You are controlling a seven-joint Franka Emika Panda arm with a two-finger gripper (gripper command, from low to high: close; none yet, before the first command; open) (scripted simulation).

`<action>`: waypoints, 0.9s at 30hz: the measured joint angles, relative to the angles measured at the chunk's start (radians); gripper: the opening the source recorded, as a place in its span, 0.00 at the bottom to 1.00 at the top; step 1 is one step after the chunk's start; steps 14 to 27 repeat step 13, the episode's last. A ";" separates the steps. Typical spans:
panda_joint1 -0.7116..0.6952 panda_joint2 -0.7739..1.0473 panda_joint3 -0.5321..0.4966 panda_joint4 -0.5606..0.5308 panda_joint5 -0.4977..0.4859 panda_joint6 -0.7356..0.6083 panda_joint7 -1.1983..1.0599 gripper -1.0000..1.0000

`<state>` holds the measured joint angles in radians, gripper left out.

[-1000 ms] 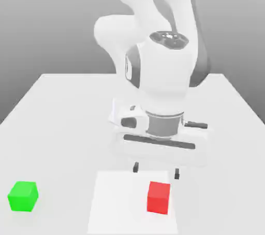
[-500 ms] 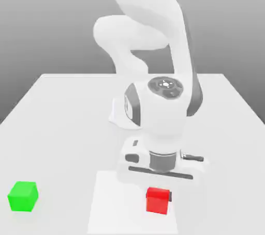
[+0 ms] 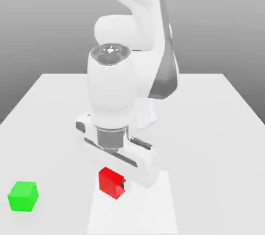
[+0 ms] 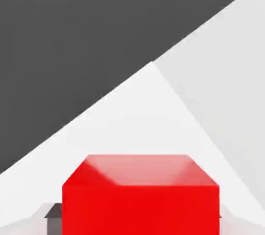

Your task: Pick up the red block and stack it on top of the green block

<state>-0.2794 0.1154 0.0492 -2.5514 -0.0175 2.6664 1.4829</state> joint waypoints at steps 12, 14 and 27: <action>-0.172 0.170 -0.172 0.109 0.104 0.059 0.256 1.00; -0.172 0.170 -0.172 0.109 0.104 0.059 0.256 1.00; -0.172 0.170 -0.172 0.109 0.104 0.059 0.256 1.00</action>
